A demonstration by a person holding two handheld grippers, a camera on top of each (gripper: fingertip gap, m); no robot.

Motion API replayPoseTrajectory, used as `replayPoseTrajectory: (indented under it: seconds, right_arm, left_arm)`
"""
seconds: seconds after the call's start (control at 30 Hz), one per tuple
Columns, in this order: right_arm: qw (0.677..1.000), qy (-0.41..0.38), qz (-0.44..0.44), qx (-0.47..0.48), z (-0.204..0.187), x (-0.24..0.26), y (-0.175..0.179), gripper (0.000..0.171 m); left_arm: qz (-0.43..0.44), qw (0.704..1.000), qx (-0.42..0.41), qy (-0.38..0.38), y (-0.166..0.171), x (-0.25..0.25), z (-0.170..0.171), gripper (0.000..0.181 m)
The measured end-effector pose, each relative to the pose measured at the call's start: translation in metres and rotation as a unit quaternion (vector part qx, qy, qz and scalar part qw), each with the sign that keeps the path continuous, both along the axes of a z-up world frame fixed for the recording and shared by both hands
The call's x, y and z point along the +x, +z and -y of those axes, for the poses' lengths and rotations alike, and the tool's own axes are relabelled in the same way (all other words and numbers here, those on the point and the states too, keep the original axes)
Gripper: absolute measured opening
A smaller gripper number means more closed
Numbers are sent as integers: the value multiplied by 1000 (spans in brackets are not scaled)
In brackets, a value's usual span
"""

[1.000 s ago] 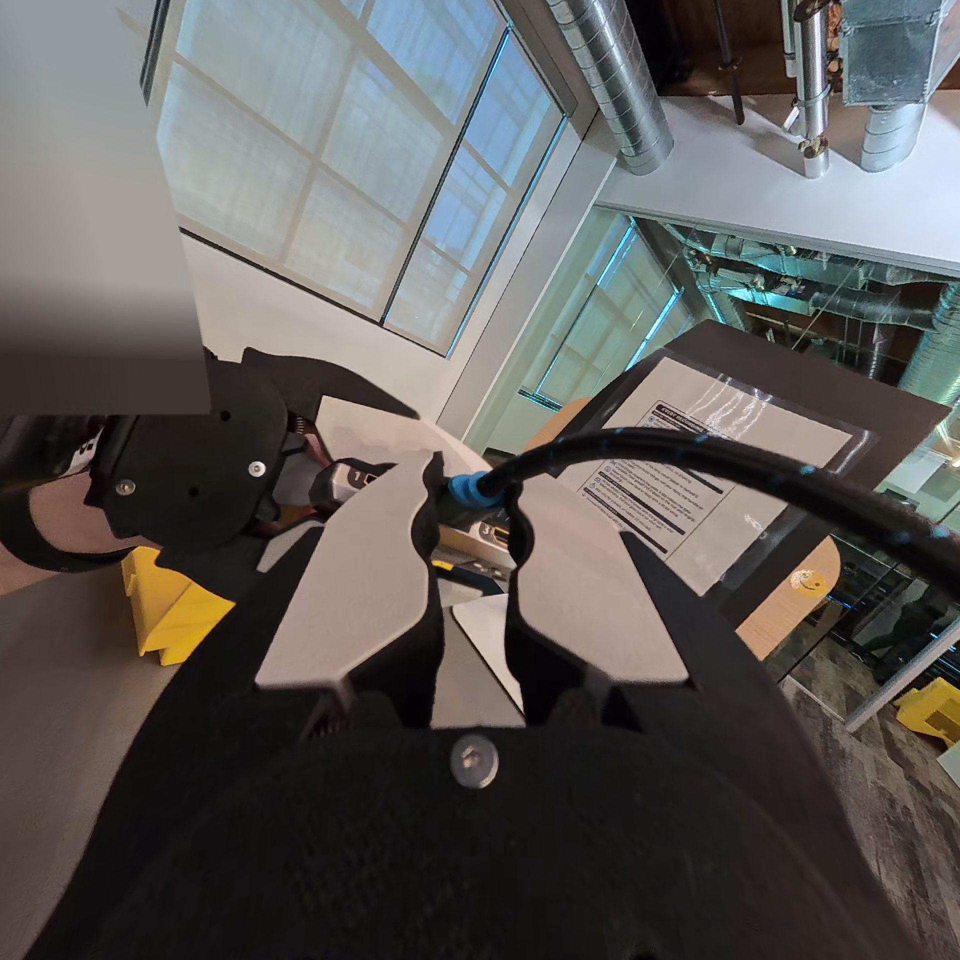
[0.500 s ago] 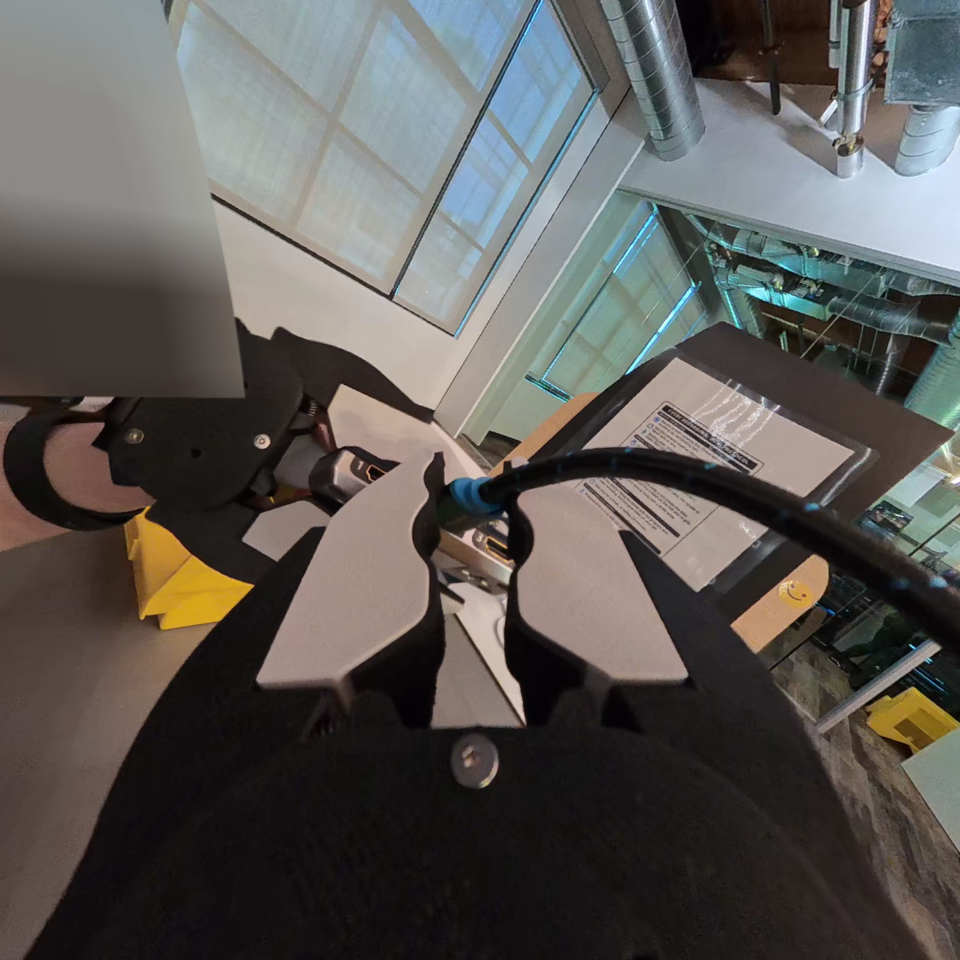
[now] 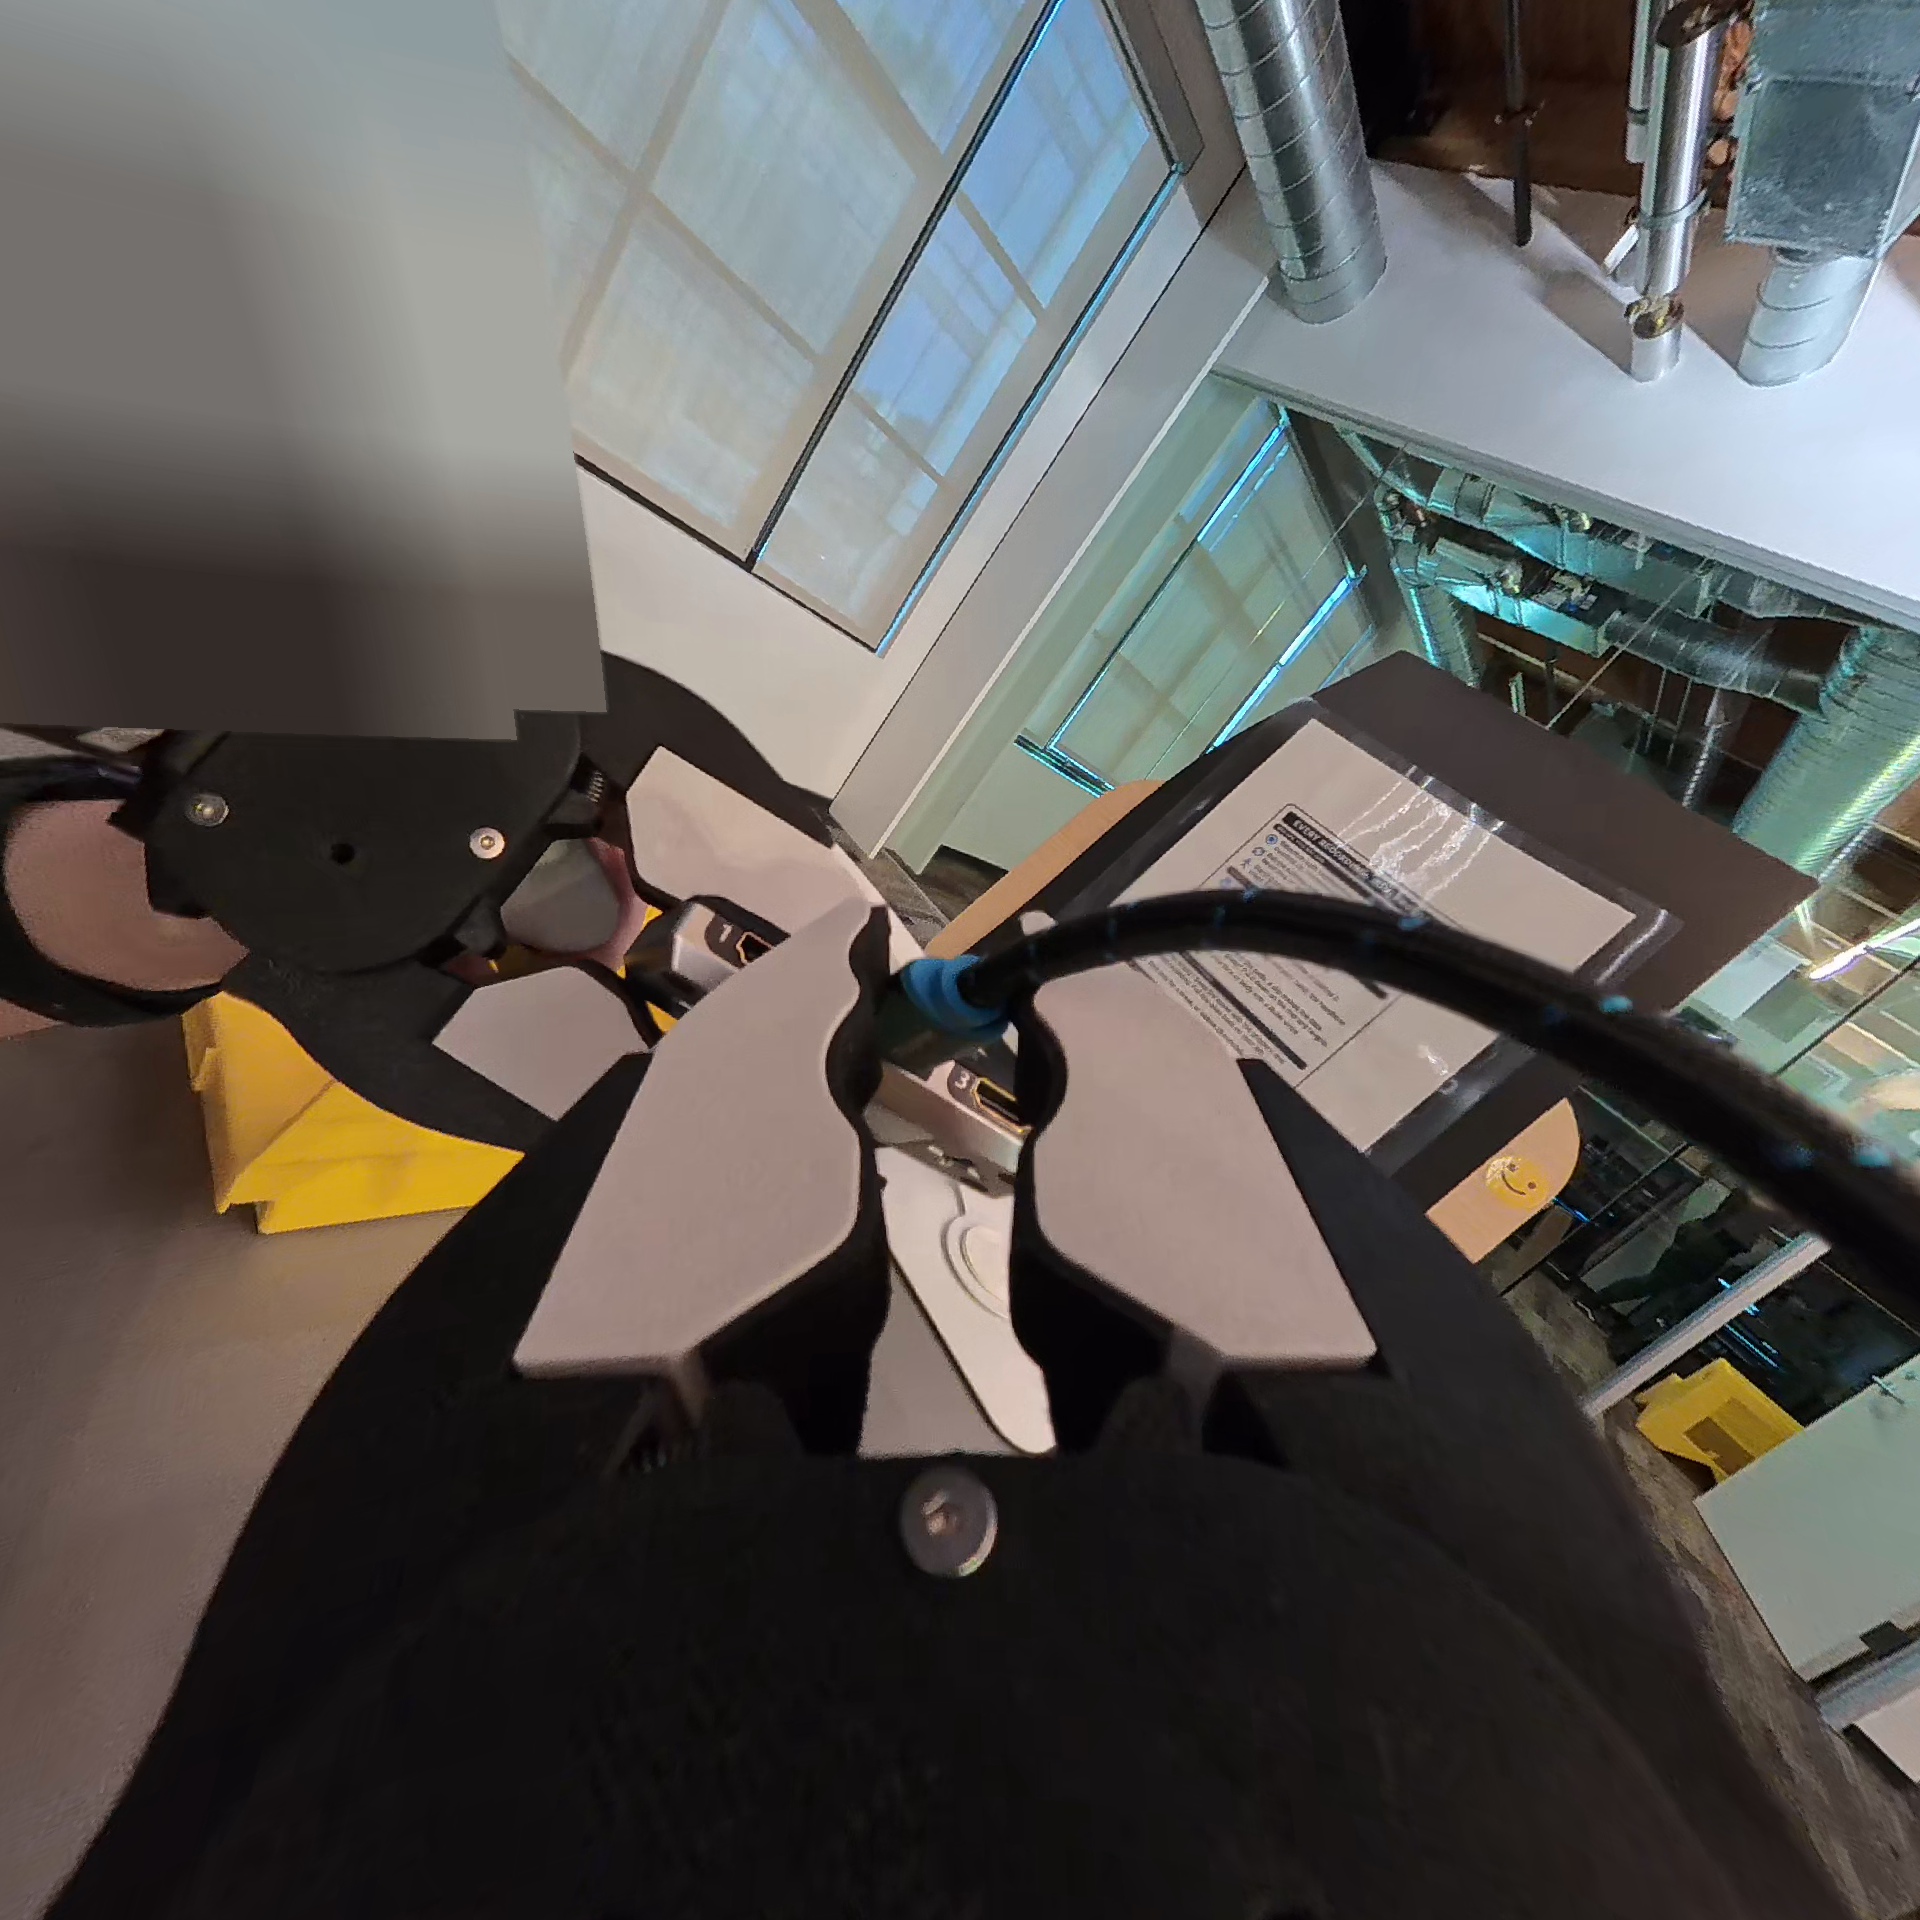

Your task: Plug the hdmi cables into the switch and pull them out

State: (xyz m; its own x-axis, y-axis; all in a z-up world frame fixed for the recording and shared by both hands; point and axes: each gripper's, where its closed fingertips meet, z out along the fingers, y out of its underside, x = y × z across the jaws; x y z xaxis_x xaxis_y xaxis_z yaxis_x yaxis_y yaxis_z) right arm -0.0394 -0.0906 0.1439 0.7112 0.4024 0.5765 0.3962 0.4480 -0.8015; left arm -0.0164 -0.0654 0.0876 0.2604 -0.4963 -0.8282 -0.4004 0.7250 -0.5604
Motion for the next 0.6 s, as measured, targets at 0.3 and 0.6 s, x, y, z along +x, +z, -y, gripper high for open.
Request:
replayPoseTrajectory:
  seconds: [0.3, 0.6]
  right_arm:
    - [991, -5, -37, -131, -6, 5, -12, 23]
    - [987, -17, -42, -157, -13, 9, -21, 23]
  left_arm:
    - [-3, 992, 109, 59, 5, -5, -7, 34]
    - [-5, 989, 111, 101, -1, -4, -23, 35]
